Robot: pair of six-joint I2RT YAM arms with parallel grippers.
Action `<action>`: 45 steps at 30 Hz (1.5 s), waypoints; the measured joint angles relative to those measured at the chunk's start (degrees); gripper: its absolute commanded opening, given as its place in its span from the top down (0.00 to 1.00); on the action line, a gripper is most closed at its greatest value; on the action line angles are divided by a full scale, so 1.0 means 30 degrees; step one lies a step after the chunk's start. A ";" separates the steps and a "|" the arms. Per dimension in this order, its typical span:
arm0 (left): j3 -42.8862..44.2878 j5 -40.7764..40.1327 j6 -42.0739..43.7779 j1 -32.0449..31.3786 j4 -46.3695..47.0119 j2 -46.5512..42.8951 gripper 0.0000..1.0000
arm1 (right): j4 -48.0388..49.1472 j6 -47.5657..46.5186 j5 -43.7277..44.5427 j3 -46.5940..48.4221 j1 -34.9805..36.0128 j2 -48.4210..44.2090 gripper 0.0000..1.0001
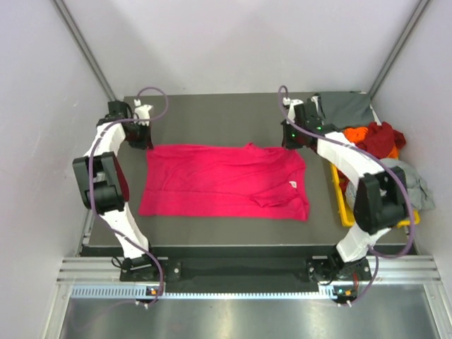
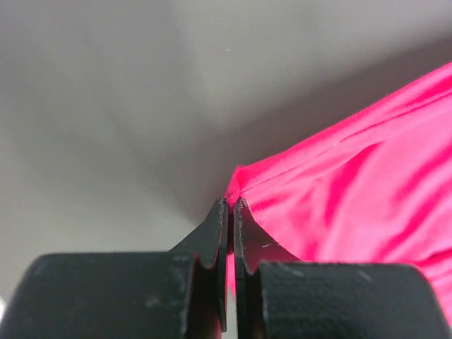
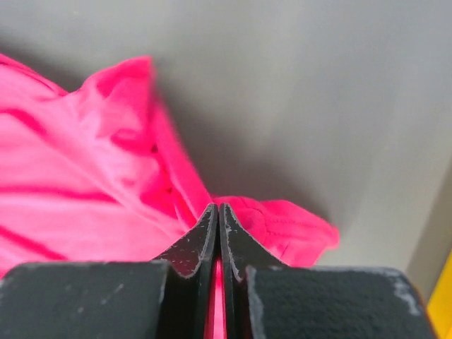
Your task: Fold and stack the t-shirts
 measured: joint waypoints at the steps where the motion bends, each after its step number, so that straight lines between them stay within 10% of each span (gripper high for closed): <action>1: -0.0510 0.0000 0.0219 0.0051 0.0248 -0.0765 1.00 | 0.0357 0.0291 0.0058 -0.0969 -0.0007 -0.1071 1.00; 16: -0.8925 -0.1705 0.4437 0.0896 0.0415 -0.5253 1.00 | 0.4539 0.6207 0.0430 -1.5715 0.0546 -1.0666 1.00; 24: -0.8000 -0.2244 0.4830 0.0882 0.0699 -0.4714 1.00 | 0.4911 0.6951 0.1122 -1.6050 0.0532 -1.1278 0.97; 31: -0.7133 -0.1610 0.5304 0.0882 0.0517 -0.4612 1.00 | 0.3898 0.6688 0.0860 -1.5227 0.0452 -1.1387 0.54; 36: -0.7308 -0.1180 0.5646 0.0882 0.0277 -0.4612 1.00 | 0.3701 0.6054 0.0153 -1.3529 0.0372 -1.1067 0.75; 45: -0.7315 -0.0976 0.5654 0.0896 0.0146 -0.4612 1.00 | 0.5013 0.5654 -0.1967 -1.1271 0.0379 -0.5668 0.65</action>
